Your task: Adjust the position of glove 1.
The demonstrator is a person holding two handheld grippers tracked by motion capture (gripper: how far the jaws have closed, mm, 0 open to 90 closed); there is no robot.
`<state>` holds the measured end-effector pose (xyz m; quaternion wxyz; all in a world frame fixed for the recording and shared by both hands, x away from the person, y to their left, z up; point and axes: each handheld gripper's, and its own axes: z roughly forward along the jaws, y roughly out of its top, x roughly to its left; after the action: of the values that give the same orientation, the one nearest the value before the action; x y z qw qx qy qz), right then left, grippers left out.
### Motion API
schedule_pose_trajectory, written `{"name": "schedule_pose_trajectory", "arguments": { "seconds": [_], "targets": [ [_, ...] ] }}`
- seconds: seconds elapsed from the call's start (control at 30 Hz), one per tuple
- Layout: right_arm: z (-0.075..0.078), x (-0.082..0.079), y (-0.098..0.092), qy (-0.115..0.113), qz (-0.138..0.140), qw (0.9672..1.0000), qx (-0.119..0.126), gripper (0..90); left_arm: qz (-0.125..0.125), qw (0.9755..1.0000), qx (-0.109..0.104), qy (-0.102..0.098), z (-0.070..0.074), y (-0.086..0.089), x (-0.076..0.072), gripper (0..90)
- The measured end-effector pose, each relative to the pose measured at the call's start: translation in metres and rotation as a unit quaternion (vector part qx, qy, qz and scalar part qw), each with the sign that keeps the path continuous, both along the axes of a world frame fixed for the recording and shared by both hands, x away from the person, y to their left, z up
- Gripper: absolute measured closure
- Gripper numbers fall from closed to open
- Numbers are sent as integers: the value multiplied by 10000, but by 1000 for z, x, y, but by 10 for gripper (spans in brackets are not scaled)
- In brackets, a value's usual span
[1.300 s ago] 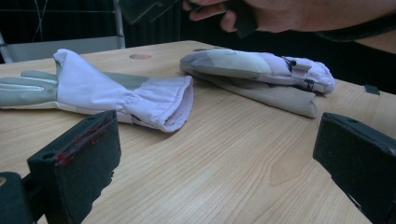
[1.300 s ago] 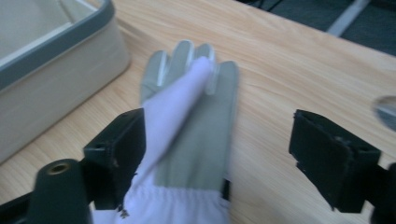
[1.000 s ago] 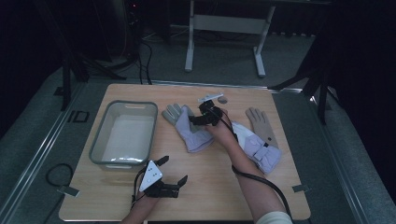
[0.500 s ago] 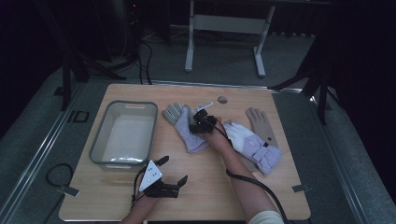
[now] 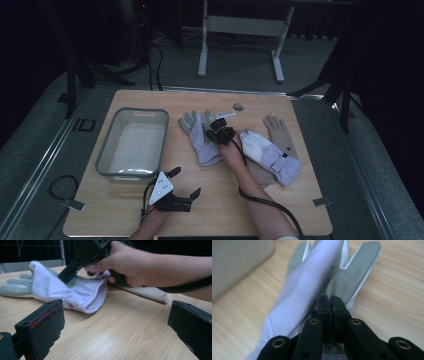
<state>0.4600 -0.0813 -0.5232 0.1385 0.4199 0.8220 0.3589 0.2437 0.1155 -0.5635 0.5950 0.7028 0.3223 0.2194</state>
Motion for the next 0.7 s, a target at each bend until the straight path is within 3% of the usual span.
{"name": "schedule_pose_trajectory", "arguments": {
  "seconds": [0.17,0.23,0.4,0.5,0.7],
  "targets": [
    [21,-18,-18,-75,-442,9974,562,877,9,10000,-6,8,0,0,0,10],
    [30,-27,-26,-62,-569,9943,896,877,20,10000,-8,12,0,0,0,10],
    [45,-60,-39,-119,-804,9864,1428,877,27,10000,8,8,0,0,0,10],
    [45,-85,-44,-140,-911,9826,1610,877,29,10000,29,-3,0,0,0,10],
    [29,-123,-53,-188,-1032,9826,1530,876,27,9999,119,-91,0,-2,-2,10]
  ]
}}
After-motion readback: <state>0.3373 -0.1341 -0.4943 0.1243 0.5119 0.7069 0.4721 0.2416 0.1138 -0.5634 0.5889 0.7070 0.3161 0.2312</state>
